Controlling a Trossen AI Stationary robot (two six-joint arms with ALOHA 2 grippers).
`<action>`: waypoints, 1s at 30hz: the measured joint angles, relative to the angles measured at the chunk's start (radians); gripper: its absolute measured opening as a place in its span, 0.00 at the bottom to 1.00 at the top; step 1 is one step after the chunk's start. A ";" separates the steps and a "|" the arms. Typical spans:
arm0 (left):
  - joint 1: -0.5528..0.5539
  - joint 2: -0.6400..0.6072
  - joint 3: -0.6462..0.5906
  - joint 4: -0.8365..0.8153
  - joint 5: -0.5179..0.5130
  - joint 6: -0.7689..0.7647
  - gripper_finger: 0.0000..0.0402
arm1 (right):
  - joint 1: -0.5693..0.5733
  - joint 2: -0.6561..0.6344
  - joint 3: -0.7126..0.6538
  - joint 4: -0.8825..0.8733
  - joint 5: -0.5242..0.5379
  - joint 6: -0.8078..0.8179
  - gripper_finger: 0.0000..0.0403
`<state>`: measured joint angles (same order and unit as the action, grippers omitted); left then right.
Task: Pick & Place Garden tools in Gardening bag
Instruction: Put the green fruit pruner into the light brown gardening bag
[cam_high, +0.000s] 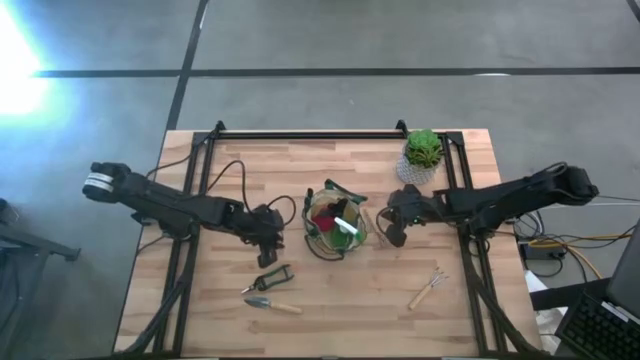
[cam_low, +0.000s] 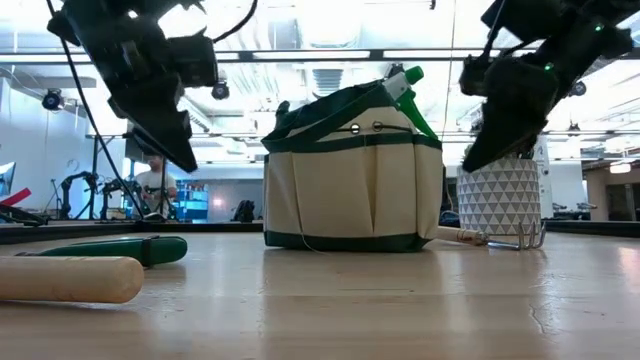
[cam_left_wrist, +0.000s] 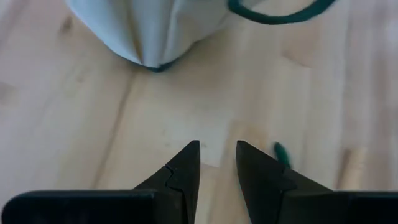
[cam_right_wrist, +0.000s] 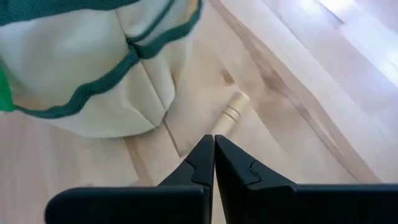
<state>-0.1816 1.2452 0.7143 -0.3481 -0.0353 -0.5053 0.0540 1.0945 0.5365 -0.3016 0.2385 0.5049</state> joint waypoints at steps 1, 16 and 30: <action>-0.006 -0.006 0.000 0.000 0.004 -0.010 0.26 | 0.000 -0.022 0.000 -0.028 0.000 0.012 0.02; -0.193 0.035 0.134 -0.164 -0.037 -0.191 0.26 | 0.000 -0.217 0.000 -0.198 0.008 0.091 0.02; -0.232 0.126 0.151 -0.187 -0.023 -0.310 0.26 | 0.000 -0.209 0.000 -0.196 0.029 0.078 0.02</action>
<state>-0.4137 1.3714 0.8653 -0.5347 -0.0586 -0.8150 0.0540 0.8856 0.5365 -0.4977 0.2678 0.5830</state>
